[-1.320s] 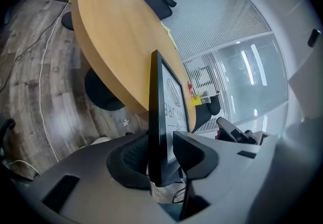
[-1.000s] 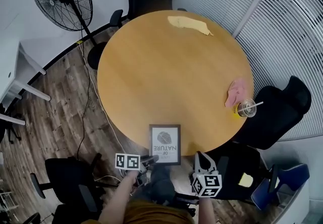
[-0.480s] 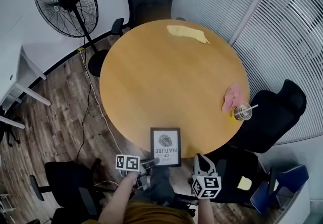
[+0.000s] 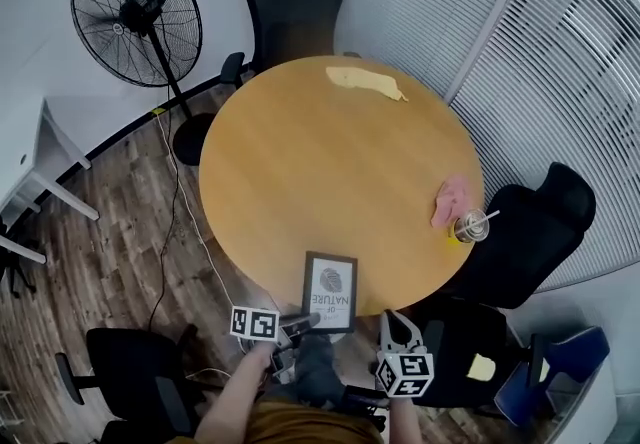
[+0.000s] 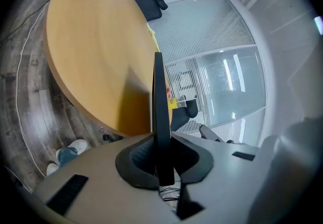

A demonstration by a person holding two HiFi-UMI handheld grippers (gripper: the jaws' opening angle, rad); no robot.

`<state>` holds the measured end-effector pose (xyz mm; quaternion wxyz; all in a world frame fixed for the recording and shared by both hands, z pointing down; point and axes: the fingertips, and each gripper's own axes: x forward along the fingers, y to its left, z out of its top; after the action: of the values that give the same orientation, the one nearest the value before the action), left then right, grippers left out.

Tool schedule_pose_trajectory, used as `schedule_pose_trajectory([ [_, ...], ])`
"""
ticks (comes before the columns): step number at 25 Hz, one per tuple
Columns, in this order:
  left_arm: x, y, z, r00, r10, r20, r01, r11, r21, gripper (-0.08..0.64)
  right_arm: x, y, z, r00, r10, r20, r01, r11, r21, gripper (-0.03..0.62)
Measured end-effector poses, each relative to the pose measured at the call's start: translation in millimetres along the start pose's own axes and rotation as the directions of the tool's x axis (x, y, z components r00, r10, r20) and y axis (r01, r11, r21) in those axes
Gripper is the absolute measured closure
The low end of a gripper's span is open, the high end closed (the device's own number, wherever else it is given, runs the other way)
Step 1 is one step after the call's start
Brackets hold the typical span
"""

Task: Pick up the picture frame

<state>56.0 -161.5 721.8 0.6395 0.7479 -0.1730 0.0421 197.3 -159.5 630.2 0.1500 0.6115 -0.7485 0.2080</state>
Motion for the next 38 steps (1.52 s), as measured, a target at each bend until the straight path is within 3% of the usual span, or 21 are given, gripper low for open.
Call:
schedule_pose_trajectory([
  [20, -29.6, -79.4, 14.1, 0.980, -0.169, 0.101, 0.163, 0.984, 0.070, 0.500, -43.6, 26.9, 26.0, 0.993, -0.015, 0.120, 0.017, 1.000, -0.018, 0.580],
  [38, -66.8, -125.1, 13.7, 0.961, -0.249, 0.124, 0.230, 0.962, 0.147, 0.500, -64.9, 46.6, 35.4, 0.980, -0.029, 0.196, 0.031, 0.999, -0.007, 0.580],
])
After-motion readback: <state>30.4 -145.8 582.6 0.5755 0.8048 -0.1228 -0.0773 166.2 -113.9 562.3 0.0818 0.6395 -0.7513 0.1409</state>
